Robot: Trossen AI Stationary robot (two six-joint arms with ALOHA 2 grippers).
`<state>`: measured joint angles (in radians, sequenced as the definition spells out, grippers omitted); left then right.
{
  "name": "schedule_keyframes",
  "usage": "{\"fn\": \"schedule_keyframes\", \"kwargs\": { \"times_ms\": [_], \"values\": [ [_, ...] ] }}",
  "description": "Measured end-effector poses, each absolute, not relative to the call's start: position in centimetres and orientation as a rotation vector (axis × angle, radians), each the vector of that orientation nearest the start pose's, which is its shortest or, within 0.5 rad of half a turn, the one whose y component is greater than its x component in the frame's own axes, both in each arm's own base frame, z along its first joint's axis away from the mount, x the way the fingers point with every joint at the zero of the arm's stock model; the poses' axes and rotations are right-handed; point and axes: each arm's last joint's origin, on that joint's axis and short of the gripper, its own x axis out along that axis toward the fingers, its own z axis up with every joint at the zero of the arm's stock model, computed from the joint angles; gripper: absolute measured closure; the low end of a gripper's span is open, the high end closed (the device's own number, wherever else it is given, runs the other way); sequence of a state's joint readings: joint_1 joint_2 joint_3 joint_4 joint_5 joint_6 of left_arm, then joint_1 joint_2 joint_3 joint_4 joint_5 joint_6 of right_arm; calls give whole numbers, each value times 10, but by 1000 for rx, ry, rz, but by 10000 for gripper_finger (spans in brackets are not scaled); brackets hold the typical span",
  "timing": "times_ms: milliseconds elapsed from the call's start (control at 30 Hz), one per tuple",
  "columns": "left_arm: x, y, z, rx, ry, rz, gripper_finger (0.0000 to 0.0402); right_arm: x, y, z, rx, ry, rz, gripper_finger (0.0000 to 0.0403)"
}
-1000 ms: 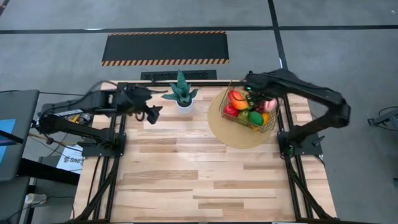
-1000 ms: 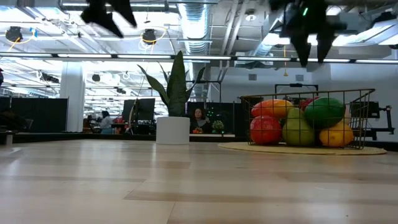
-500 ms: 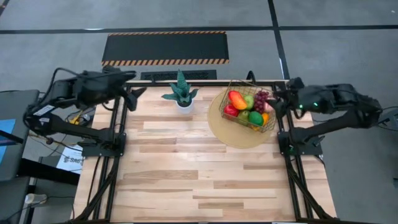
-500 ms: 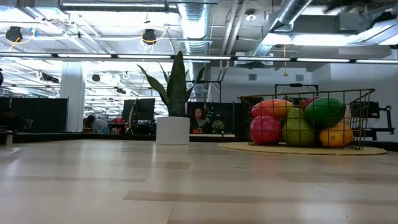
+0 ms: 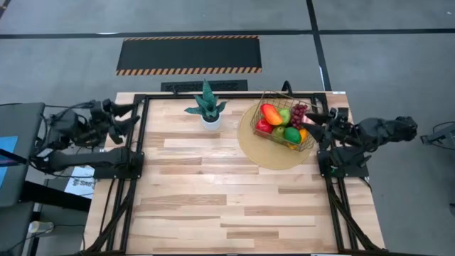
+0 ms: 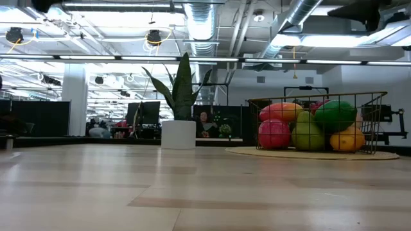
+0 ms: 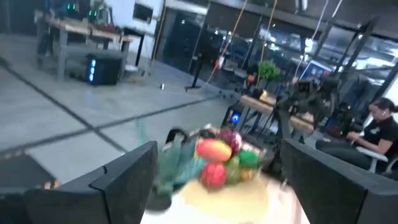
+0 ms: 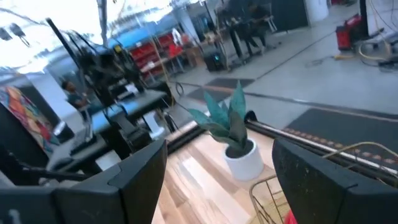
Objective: Build produce basket
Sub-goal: Return to Home Position
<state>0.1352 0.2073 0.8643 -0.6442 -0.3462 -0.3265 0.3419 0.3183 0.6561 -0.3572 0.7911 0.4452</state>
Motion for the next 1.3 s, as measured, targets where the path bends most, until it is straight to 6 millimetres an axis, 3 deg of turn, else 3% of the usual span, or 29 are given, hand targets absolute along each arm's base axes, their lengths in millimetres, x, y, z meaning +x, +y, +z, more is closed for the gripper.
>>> {"fn": "schedule_keyframes", "kwargs": {
  "times_ms": [200, 333, 467, 633, 967, 1300],
  "values": [
    [3, 10, 305, -432, -116, 469, 74, 70, 4, 285, 442, -112, -427, 92],
    [24, 13, 277, -442, 23, 496, 74, 83, 10, 251, 445, -106, -409, 92],
    [55, 15, 245, -459, 61, 421, 74, 95, 17, 218, 476, -159, -377, 92],
    [73, 15, 215, -474, 52, 326, 74, 98, 21, 192, 456, -250, -333, 92],
    [87, 12, 172, -500, 124, 312, 74, 98, 23, 187, 376, -223, -323, 92],
    [88, 5, 171, -460, 106, 295, 74, 99, 24, 180, 308, -148, -337, 92]
  ]
}}
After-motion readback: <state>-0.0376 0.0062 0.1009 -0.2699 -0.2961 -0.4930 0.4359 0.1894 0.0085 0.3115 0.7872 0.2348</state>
